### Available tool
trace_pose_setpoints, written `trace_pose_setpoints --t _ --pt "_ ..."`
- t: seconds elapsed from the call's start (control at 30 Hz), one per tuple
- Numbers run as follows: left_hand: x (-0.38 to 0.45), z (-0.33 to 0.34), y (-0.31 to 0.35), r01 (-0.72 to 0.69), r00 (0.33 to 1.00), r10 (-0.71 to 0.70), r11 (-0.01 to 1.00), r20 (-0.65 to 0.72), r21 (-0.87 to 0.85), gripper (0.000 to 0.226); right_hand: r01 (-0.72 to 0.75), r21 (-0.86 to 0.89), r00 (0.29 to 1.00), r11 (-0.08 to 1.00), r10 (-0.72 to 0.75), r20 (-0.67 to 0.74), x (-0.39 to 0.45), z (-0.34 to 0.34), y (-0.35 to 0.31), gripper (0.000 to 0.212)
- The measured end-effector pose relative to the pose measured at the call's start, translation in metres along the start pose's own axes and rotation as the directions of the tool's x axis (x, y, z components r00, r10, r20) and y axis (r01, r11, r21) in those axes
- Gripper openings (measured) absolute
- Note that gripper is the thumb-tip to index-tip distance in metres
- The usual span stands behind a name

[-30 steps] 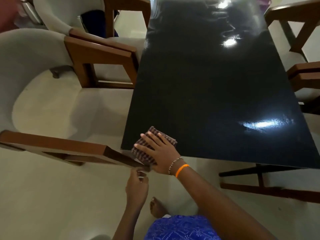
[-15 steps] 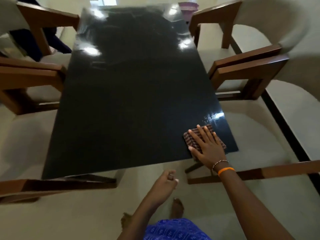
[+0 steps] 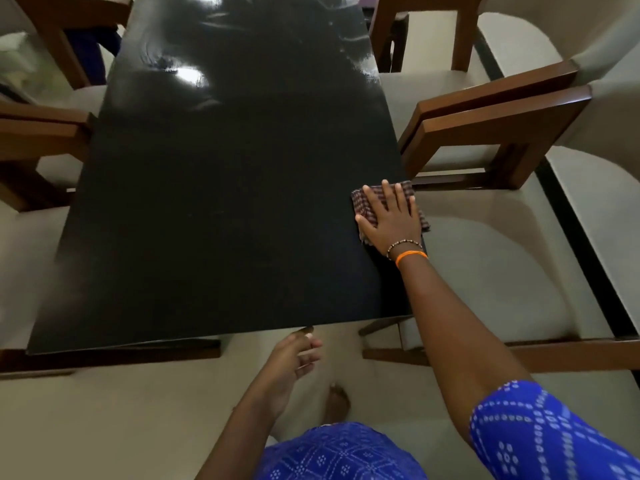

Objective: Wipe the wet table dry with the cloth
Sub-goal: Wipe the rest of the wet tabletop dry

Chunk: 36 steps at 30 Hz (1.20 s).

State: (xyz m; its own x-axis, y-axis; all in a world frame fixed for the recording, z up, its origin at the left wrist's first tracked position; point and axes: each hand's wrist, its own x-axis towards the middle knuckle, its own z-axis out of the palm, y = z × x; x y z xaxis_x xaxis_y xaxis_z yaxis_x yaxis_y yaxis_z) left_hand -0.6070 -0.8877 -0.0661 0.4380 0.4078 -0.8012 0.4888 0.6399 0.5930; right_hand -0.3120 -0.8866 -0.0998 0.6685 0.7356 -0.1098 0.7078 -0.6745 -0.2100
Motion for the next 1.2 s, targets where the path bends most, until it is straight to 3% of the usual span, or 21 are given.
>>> trace_pose_setpoints --t 0.13,0.27,0.4,0.47,0.57,0.67,0.77,0.9,0.97,1.03,1.2 --pt "0.007 0.004 0.002 0.0 0.998 -0.002 1.0 -0.062 -0.022 0.018 -0.039 0.039 0.999 0.999 0.039 -0.019 -0.044 -0.001 -0.001 0.065" --pt "0.008 0.016 0.005 0.021 0.999 -0.023 0.999 -0.03 -0.044 0.019 -0.094 0.047 0.993 0.994 0.098 -0.072 -0.117 0.008 0.001 0.065" --pt "0.002 0.021 0.005 0.01 0.999 -0.01 1.0 0.032 -0.006 0.022 -0.31 0.096 0.94 0.946 0.32 -0.115 -0.145 0.014 -0.001 0.065" --pt "-0.002 0.015 0.002 -0.02 0.998 0.018 0.999 0.066 0.032 0.025 -0.495 0.208 0.84 0.843 0.526 -0.132 -0.149 0.015 -0.008 0.066" --pt "-0.009 -0.001 -0.004 -0.053 0.994 0.046 0.996 0.097 0.068 0.027 -0.65 0.507 0.613 0.565 0.785 -0.088 -0.152 0.021 -0.024 0.071" --pt "-0.014 -0.026 -0.013 -0.053 0.993 0.046 0.997 0.107 0.061 0.026 -0.587 0.746 0.445 0.314 0.895 -0.026 -0.151 0.027 -0.047 0.075" --pt "-0.02 -0.058 -0.02 -0.062 0.991 0.056 0.997 0.12 0.044 0.025 -0.521 0.828 0.385 0.208 0.923 0.01 -0.15 0.03 -0.078 0.077" --pt "-0.029 -0.108 -0.026 -0.058 0.988 0.051 0.997 0.146 0.045 0.023 -0.471 0.852 0.419 0.228 0.908 -0.011 -0.159 0.04 -0.175 0.077" --pt "-0.031 -0.142 -0.029 -0.048 0.99 0.044 0.998 0.131 0.035 0.024 -0.472 0.862 0.451 0.187 0.891 0.053 -0.164 0.048 -0.243 0.079" --pt "-0.03 -0.18 -0.031 -0.024 0.996 0.025 1.0 0.084 -0.006 0.024 -0.504 0.851 0.492 0.145 0.858 0.145 -0.17 0.06 -0.301 0.083" --pt "-0.034 -0.285 -0.04 -0.025 0.997 0.013 0.99 -0.082 -0.138 0.025 -0.561 0.81 0.619 0.17 0.736 0.274 -0.19 0.084 -0.411 0.09"
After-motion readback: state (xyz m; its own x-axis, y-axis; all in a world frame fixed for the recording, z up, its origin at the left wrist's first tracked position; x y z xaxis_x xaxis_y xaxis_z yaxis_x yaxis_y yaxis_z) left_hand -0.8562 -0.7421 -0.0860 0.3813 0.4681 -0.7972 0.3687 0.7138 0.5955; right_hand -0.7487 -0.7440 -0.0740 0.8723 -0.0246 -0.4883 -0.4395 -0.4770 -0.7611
